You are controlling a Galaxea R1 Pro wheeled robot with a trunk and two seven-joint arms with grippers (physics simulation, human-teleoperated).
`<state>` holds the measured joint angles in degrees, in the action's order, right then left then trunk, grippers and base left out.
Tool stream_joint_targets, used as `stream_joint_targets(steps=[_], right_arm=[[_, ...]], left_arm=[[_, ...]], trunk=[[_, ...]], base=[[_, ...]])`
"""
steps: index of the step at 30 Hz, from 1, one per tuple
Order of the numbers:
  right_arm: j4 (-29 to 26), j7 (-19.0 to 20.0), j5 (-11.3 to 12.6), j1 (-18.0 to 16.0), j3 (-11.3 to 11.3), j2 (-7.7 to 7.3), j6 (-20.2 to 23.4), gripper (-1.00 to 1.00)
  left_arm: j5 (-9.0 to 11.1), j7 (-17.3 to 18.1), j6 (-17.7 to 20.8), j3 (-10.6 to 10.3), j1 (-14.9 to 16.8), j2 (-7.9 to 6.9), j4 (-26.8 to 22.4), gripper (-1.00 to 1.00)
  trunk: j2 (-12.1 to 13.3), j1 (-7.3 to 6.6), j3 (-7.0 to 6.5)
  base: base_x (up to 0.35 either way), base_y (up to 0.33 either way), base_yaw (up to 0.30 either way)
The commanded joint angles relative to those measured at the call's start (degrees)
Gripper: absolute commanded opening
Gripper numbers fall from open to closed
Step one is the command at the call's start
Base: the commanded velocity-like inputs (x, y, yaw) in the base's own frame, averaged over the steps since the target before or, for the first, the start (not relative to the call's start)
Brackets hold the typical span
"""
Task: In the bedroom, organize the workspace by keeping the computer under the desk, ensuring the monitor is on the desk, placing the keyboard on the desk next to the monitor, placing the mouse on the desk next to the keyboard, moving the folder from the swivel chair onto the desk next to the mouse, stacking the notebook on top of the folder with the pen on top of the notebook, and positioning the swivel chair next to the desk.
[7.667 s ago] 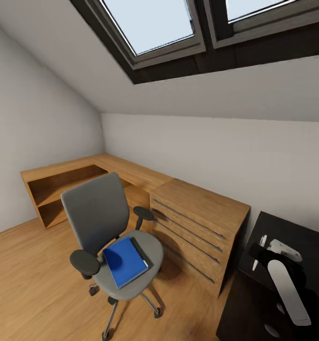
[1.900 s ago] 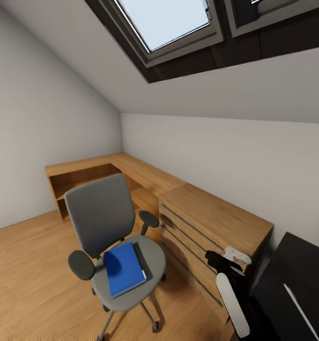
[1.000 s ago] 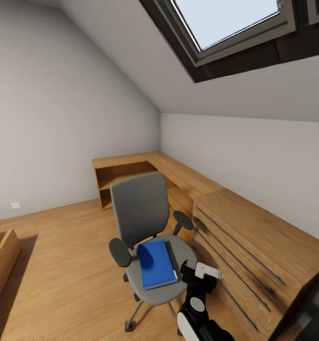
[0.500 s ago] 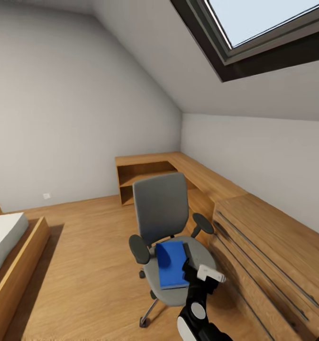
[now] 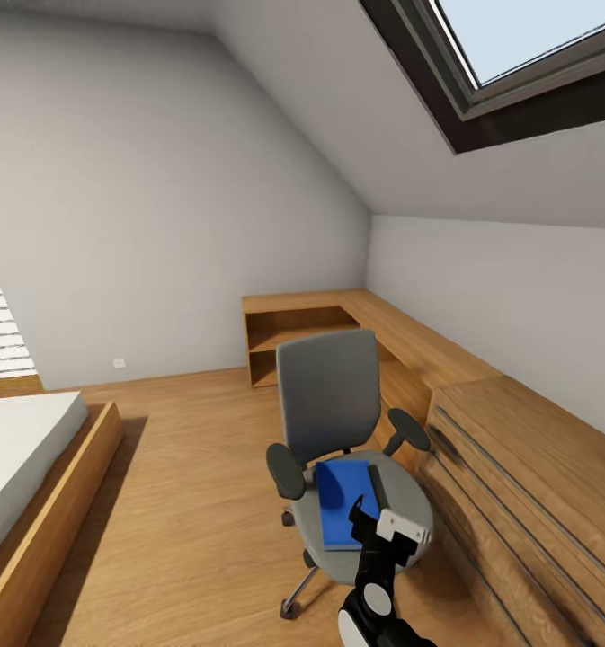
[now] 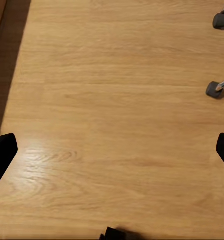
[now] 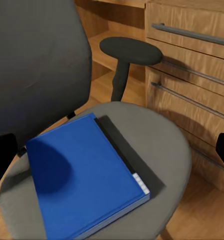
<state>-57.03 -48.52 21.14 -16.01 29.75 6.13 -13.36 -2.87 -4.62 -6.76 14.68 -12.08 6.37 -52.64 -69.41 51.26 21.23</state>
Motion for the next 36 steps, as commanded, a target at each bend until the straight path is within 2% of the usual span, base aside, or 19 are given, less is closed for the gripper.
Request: stream_joint_targets(steps=[1, 2, 4, 9, 13, 17, 20, 23, 27, 32, 36], right_arm=[[0.0, -0.2, 0.5, -0.1, 0.2, -0.04, -0.7, 1.00], [0.2, -0.1, 0.4, -0.1, 0.2, -0.15, -2.9, 1.00], [0.3, 0.1, 0.3, -0.1, 0.1, -0.18, -3.5, 1.00], [1.0, 1.5, 0.4, -0.2, -0.1, -0.31, -4.2, 1.00], [1.3, 4.1, 0.6, -0.4, -0.5, -0.80, -4.0, 1.00], [1.4, 8.6, 1.5, -0.9, -1.8, -2.10, -1.1, 1.00], [1.3, 12.9, 3.0, -2.1, -3.6, -2.96, 3.6, 1.00], [1.2, 17.7, 4.8, -4.2, -6.5, -3.45, 9.0, 1.00], [2.0, 23.9, 7.1, -8.3, -12.0, -3.79, 16.3, 1.00], [7.1, 28.3, 8.6, -14.2, -20.2, -3.94, 24.7, 1.00], [15.4, 29.7, 9.0, -19.7, -26.4, -4.29, 28.5, 1.00]], left_arm=[[-0.3, -0.1, -0.1, 0.1, 0.1, 0.05, 0.1, 1.00], [-0.2, -0.1, -0.2, 0.1, 0.3, 0.10, 0.4, 1.00], [-0.2, -0.1, -0.2, 0.2, 0.3, 0.11, 0.4, 1.00], [0.3, -0.1, -0.2, 0.2, 0.4, 0.13, 0.0, 1.00], [1.5, 0.1, 0.1, 0.1, 0.4, 0.16, -2.9, 1.00], [2.3, 0.2, 2.1, 0.1, 0.5, 0.30, -8.4, 1.00], [2.6, 0.3, 6.6, 0.0, 0.5, 0.41, -13.2, 1.00], [2.7, 0.4, 13.5, -0.3, 0.6, 0.53, -18.8, 1.00], [2.9, 0.5, 24.1, -1.0, 2.7, 0.61, -25.8, 1.00], [3.4, 0.4, 36.1, -1.6, 9.6, 0.66, -29.4, 1.00], [4.9, 0.4, 42.6, -1.7, 16.7, 0.64, -27.2, 1.00]], trunk=[[0.0, 0.00, 0.05], [0.0, 0.00, 0.05], [0.0, 0.00, 0.05], [0.0, 0.00, 0.05], [0.0, 0.00, 0.05], [0.0, 0.00, 0.05], [0.0, 0.00, 0.05], [0.0, 0.00, 0.05], [0.0, 0.00, 0.05], [0.0, 0.00, 0.05], [0.0, 0.00, 0.05]], base=[[0.000, 0.000, 0.027], [0.000, 0.000, 0.011], [0.000, 0.000, 0.008], [0.000, 0.000, 0.003], [0.000, 0.000, 0.001], [0.000, 0.000, 0.000], [0.000, 0.000, 0.000], [0.000, 0.000, 0.000], [0.000, 0.000, 0.000], [0.000, 0.000, 0.000], [0.000, 0.000, 0.000]])
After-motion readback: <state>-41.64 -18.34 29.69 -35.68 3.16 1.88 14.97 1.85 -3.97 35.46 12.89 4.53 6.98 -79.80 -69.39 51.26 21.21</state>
